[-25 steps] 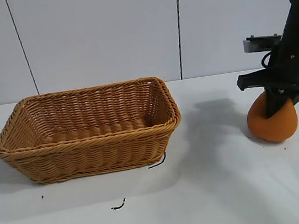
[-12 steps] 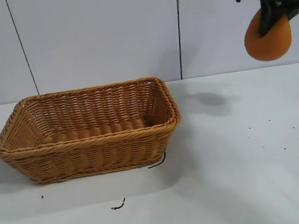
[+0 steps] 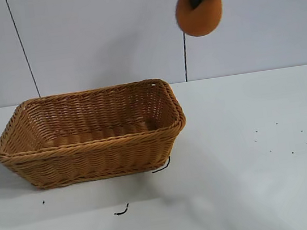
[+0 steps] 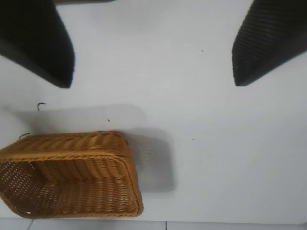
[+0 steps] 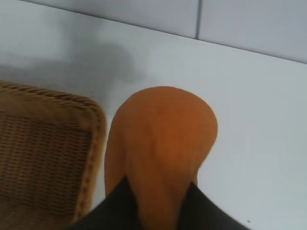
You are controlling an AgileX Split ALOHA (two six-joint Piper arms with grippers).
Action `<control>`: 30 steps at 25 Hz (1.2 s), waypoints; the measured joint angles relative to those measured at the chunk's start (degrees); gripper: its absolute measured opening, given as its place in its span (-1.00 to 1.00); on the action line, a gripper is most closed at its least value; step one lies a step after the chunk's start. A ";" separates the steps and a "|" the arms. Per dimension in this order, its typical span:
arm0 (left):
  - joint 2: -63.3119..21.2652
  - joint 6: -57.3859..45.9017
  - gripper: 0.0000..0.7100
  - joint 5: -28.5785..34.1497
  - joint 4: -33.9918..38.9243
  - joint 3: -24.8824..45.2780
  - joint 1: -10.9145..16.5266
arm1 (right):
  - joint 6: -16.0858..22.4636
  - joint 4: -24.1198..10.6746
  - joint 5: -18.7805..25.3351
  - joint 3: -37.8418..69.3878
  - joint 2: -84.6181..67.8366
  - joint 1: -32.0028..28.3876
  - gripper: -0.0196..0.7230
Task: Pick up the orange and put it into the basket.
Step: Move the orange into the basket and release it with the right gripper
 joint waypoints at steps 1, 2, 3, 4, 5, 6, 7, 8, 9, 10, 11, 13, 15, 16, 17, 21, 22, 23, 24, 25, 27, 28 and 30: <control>0.00 0.00 0.80 0.00 0.00 0.00 0.00 | 0.37 0.00 -0.99 0.00 1.06 1.01 -0.75; 0.00 0.00 0.80 0.00 0.00 0.00 0.00 | 0.84 0.00 -2.27 0.00 2.42 2.20 -0.75; 0.00 0.00 0.80 0.00 0.00 0.00 0.00 | 1.10 0.00 -3.55 0.00 3.88 2.90 -0.75; 0.00 0.00 0.80 0.00 0.00 0.00 0.00 | 1.34 0.00 -4.77 0.00 5.14 3.59 -0.75; 0.00 0.00 0.80 0.00 0.00 0.00 0.00 | 1.41 0.00 -5.89 0.00 6.65 4.09 -0.75; 0.00 0.00 0.80 0.06 0.00 0.00 0.00 | 1.53 0.05 -6.66 0.00 8.17 4.34 -0.75; 0.00 0.00 0.80 0.12 0.00 0.00 0.00 | 1.62 0.36 -7.34 0.00 9.64 4.52 -0.75; 0.00 0.00 0.80 0.06 0.00 0.00 0.00 | 1.68 0.54 -7.83 0.00 10.67 4.52 -0.75; 0.00 0.00 0.80 0.06 0.00 0.00 0.00 | 1.73 0.54 -8.09 0.00 11.96 4.52 -0.75; 0.00 0.00 0.80 0.06 0.00 0.00 0.00 | 1.73 0.54 -8.53 0.00 13.13 4.52 -0.75; 0.00 0.00 0.80 0.06 0.00 0.00 0.00 | 1.73 0.49 -8.81 0.00 14.08 4.52 -0.75; 0.00 0.00 0.80 0.06 0.00 0.00 0.00 | 1.73 0.49 -8.80 0.00 15.08 4.52 -0.72; 0.00 0.00 0.80 0.06 0.00 0.00 0.00 | 1.23 0.49 -8.45 0.00 15.34 4.71 -0.51; 0.00 0.00 0.80 0.06 0.00 0.00 0.00 | 1.23 0.49 -8.45 0.00 15.34 4.71 -0.51; 0.00 0.00 0.80 0.06 0.00 0.00 0.00 | 0.71 0.49 -8.31 0.00 15.34 4.84 -0.23; 0.00 0.00 0.80 0.06 0.00 0.00 0.00 | -0.86 0.47 -6.29 -0.83 14.78 4.98 0.63; 0.00 0.00 0.80 0.06 0.00 0.00 0.00 | -0.86 0.30 -5.01 -1.87 14.44 4.98 0.70; 0.00 0.00 0.80 0.06 0.00 0.00 0.00 | -0.74 -0.03 -3.23 -3.08 14.31 4.98 0.75; 0.00 0.00 0.80 0.06 0.00 0.00 0.00 | 0.53 -1.35 0.36 -7.02 14.06 4.98 0.79; 0.00 0.00 0.80 0.06 0.00 0.00 0.00 | 1.51 -2.52 2.46 -8.88 14.00 4.86 0.79; 0.00 0.00 0.80 0.06 0.00 0.00 0.00 | 3.18 -5.11 6.53 -13.43 14.00 4.28 0.79; 0.00 0.00 0.80 0.06 0.00 0.00 0.00 | 3.90 -6.45 8.27 -15.19 13.95 3.86 0.79; 0.00 0.00 0.80 0.06 0.00 0.00 0.00 | 5.20 -8.69 11.67 -18.63 13.76 2.05 0.79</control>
